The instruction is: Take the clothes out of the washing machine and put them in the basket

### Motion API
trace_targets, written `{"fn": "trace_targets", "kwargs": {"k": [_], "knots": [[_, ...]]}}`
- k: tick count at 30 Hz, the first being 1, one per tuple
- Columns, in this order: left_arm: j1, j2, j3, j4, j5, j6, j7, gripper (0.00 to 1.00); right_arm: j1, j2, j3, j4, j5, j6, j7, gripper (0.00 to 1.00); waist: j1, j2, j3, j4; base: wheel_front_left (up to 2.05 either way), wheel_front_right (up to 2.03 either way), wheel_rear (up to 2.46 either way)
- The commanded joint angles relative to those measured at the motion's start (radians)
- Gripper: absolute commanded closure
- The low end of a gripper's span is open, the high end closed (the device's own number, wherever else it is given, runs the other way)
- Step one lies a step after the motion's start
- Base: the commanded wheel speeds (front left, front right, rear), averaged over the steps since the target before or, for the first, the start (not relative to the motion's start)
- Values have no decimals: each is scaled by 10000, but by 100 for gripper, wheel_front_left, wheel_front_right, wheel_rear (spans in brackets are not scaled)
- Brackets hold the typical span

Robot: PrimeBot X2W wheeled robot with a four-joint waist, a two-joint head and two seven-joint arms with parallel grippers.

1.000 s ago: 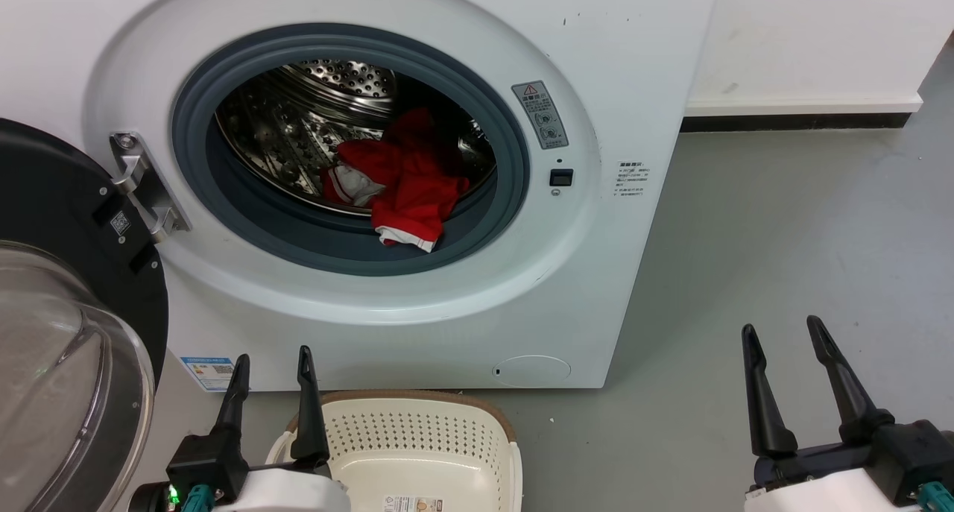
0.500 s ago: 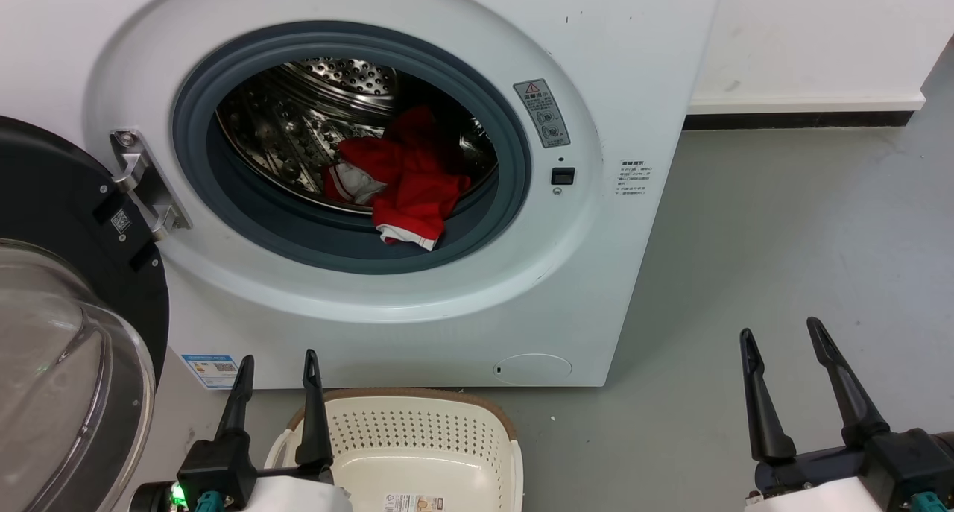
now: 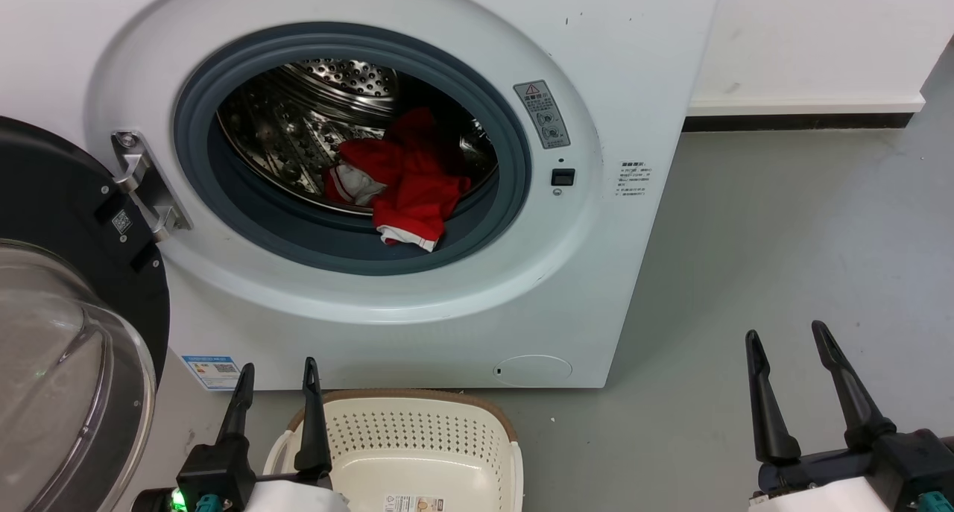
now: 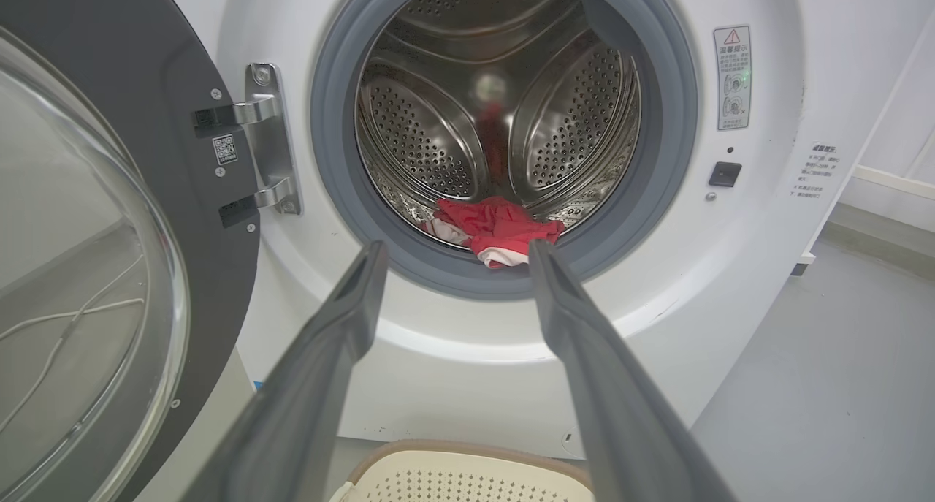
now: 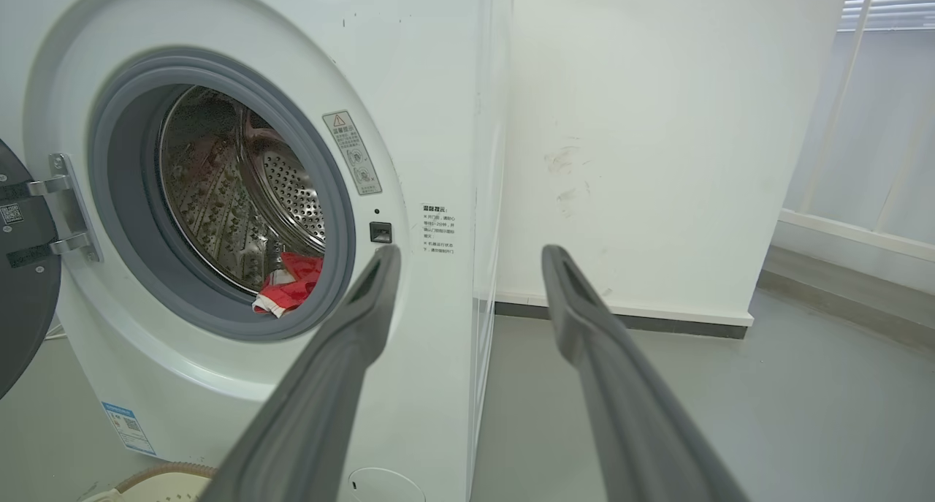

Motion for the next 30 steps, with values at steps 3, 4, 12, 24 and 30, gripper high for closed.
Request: {"fn": "trace_targets", "kwargs": {"k": [3,4,12,24,30], "knots": [[85,18,30,34,-25,-7,-75,0,140,9,-18,44,56,-7,-21,0,0,0,-10,5,0,0,0],[88,19,30,44,-28,-4,-75,0,142,9,-18,52,66,-7,-21,0,0,0,-13,6,0,0,0],[126,19,51,89,-25,20,-67,0,137,9,-3,56,84,-7,-21,0,0,0,-21,6,0,0,0],[-684,19,-193,711,85,-271,-55,0,-102,9,45,-13,44,-7,-21,0,0,0,208,-29,0,0,0],[-2150,44,187,1431,274,-849,-55,0,-417,9,181,-150,-52,-7,-21,0,0,0,812,-295,0,0,0]]}}
